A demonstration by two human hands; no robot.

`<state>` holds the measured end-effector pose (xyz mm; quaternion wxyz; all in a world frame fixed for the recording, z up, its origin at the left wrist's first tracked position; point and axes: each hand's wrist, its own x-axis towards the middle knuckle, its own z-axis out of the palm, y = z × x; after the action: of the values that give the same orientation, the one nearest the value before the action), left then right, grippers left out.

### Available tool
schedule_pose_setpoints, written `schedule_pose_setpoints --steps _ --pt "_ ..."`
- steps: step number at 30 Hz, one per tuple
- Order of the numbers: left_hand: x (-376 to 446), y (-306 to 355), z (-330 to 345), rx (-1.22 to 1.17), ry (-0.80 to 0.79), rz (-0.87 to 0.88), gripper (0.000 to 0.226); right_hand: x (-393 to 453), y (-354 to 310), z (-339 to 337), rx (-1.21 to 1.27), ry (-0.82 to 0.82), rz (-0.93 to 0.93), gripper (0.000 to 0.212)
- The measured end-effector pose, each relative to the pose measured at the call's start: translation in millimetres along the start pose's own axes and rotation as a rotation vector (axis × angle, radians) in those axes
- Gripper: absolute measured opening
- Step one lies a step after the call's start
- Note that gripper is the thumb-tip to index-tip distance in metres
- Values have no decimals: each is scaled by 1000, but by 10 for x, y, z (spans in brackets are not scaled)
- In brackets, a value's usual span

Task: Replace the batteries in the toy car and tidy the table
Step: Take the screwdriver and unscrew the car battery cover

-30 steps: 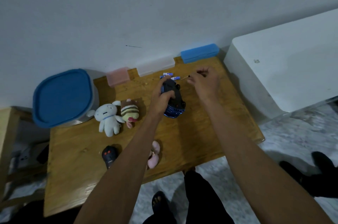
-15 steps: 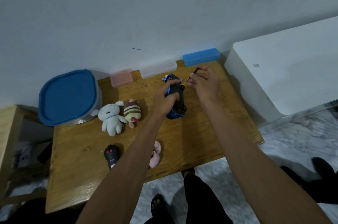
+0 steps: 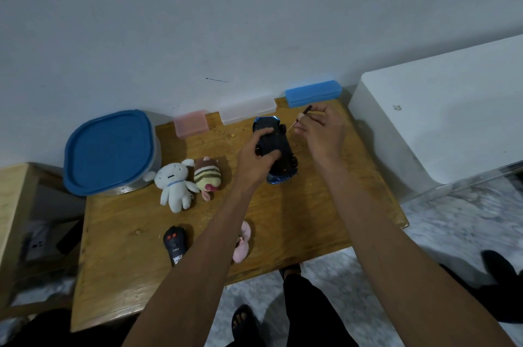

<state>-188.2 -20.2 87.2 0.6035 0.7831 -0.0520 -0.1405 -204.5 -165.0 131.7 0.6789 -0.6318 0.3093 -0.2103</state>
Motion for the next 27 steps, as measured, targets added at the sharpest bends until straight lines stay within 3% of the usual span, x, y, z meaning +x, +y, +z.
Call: schedule_pose_setpoints --steps 9,27 --pt "-16 -36 -81 -29 -73 18 71 -65 30 71 -122 -76 -81 19" --pt "-51 -39 -144 -119 -96 18 67 -90 100 127 -209 -85 -160 17"
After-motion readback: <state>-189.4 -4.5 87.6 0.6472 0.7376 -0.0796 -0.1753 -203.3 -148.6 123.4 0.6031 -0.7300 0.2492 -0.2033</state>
